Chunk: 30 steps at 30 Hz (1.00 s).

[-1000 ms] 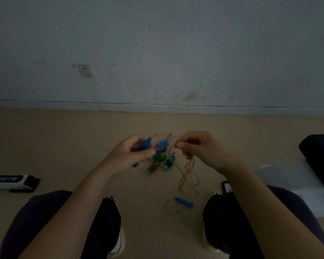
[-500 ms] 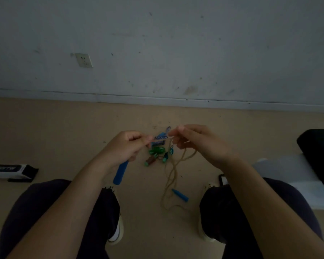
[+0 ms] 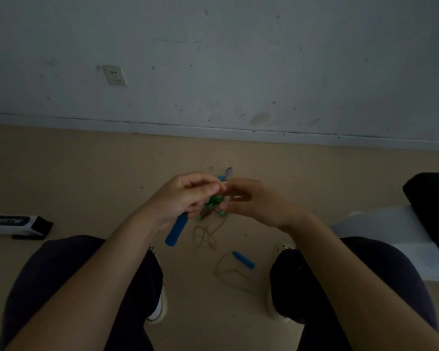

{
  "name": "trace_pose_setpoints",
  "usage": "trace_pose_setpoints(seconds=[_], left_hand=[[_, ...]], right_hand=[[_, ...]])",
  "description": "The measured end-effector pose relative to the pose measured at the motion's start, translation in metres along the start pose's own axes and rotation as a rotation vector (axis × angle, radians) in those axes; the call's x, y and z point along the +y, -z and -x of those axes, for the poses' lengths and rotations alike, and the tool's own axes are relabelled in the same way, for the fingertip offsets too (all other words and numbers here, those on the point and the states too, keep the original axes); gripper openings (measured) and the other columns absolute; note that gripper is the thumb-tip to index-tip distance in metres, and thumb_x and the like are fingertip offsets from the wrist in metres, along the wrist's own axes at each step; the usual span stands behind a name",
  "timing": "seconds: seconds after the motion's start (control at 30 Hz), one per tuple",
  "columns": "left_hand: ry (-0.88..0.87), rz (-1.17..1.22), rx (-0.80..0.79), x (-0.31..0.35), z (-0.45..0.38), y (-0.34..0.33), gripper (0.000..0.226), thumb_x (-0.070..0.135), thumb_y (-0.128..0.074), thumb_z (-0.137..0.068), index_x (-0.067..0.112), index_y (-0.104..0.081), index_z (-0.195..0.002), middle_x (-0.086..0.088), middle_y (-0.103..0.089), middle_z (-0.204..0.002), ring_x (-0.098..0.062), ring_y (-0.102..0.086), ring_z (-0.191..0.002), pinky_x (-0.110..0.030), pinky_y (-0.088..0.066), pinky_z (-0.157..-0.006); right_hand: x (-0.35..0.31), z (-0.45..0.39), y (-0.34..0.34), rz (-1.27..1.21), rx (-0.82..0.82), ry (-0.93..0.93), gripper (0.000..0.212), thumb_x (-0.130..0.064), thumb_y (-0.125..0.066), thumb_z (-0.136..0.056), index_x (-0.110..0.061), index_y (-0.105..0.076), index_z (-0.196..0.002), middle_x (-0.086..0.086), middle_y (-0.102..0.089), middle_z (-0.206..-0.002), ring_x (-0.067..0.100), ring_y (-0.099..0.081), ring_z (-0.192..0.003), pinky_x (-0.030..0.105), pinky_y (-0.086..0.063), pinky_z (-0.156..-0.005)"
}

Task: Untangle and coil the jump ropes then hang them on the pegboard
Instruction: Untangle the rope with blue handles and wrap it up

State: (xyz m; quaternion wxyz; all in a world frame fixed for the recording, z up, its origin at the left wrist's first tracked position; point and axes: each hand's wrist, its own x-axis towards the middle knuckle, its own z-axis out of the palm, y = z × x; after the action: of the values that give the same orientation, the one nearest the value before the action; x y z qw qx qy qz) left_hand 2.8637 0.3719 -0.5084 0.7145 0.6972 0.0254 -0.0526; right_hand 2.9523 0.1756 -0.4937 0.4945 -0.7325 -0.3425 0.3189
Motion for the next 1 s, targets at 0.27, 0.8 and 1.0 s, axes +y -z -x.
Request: trace_pose_setpoints(seconds=[0.27,0.8,1.0], left_hand=[[-0.043,0.175,0.781,0.003,-0.005,0.022,0.021,0.028,-0.054,-0.104,0.022,-0.064,-0.087,0.009,-0.045,-0.056,-0.006,-0.037,-0.044,-0.021,-0.035,-0.042],[0.244,-0.37,-0.007,0.01,0.0,-0.001,0.025,0.043,-0.067,-0.093,0.027,-0.079,-0.079,0.002,-0.072,-0.072,-0.004,-0.041,-0.046,-0.022,-0.032,-0.048],[0.201,-0.37,0.129,0.009,0.003,0.01,0.026,0.034,-0.069,-0.093,0.011,-0.079,-0.087,0.008,-0.071,-0.069,0.003,-0.051,-0.052,-0.012,-0.038,-0.051]], right_hand=[[0.008,-0.001,0.013,0.285,0.13,-0.124,0.012,-0.015,-0.065,-0.094,-0.004,-0.07,-0.091,0.007,-0.072,-0.08,0.021,-0.069,-0.077,0.03,-0.057,-0.072],[-0.002,-0.002,0.013,-0.284,0.417,-0.044,0.009,-0.007,-0.069,-0.089,-0.002,-0.064,-0.083,0.008,-0.07,-0.066,0.02,-0.067,-0.057,0.029,-0.058,-0.057],[0.007,0.002,0.023,0.134,0.564,-0.095,0.033,-0.035,-0.076,-0.082,-0.009,-0.059,-0.072,0.001,-0.061,-0.057,0.007,-0.05,-0.047,0.02,-0.044,-0.048]])
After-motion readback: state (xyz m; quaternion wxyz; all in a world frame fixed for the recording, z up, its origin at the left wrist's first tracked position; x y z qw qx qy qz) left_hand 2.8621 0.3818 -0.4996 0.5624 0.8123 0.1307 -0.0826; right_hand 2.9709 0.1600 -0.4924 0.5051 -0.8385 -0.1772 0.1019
